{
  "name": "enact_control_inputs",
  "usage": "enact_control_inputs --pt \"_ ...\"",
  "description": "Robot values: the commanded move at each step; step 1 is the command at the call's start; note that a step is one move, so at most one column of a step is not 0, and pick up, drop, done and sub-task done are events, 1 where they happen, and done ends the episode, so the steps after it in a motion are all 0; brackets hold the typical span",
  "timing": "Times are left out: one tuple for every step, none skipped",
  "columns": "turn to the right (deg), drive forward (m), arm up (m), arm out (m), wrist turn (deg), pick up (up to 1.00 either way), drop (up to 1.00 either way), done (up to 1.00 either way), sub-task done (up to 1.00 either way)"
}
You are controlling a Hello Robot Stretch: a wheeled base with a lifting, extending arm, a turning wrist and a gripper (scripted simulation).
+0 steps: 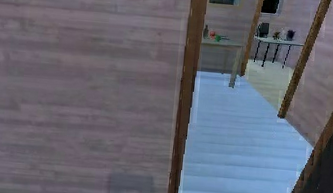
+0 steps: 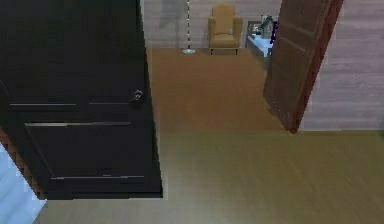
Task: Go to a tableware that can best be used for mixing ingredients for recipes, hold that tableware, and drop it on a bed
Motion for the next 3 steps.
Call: enact_control_inputs --pt "42.0 0.0 0.0 0.0 0.0 0.0 0.0 0.0 0.0" --pt "0.0 0.6 0.0 0.0 0.0 0.0 0.0 0.0 0.0" --pt "-18.0 0.0 0.0 0.0 0.0 0.0 0.0 0.0 0.0"
